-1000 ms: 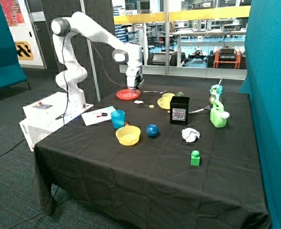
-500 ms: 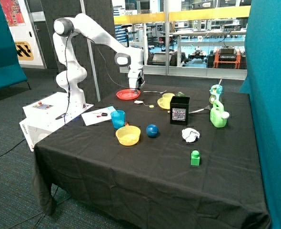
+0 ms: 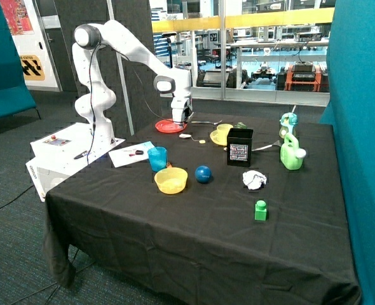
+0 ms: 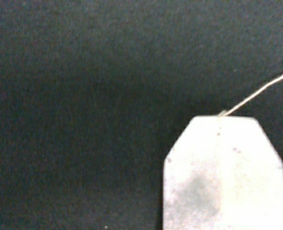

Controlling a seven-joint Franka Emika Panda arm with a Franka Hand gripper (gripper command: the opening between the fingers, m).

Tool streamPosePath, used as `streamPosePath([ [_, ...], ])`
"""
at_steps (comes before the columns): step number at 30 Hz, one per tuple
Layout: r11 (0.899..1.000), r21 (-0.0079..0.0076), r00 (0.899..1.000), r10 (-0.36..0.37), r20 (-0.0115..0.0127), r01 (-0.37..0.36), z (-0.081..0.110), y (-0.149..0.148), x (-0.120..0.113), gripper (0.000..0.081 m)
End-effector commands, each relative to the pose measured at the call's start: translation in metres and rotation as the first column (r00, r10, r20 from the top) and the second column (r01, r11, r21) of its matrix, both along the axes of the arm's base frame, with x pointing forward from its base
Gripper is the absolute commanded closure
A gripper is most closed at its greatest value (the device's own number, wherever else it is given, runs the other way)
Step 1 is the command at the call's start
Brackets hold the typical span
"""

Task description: Prepare two cups of tea

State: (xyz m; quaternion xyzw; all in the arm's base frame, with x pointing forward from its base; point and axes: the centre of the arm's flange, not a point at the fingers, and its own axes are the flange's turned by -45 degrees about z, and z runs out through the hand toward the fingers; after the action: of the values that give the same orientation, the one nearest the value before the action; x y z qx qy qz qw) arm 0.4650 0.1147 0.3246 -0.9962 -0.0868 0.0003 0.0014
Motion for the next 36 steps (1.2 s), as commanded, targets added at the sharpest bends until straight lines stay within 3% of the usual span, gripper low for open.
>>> streamPosePath([
  [1, 1.000, -0.0027, 1.000, -0.004, 0.0009, 0.004, -0.015, 0.005, -0.006, 0.0163],
  [15, 1.000, -0.0027, 1.000, -0.012, 0.0009, 0.012, -0.025, -0.006, 0.000, 0.0178],
  [36, 1.000, -0.0027, 1.000, 0.002, 0.0009, -0.002, -0.050, 0.007, -0.006, 0.0234],
])
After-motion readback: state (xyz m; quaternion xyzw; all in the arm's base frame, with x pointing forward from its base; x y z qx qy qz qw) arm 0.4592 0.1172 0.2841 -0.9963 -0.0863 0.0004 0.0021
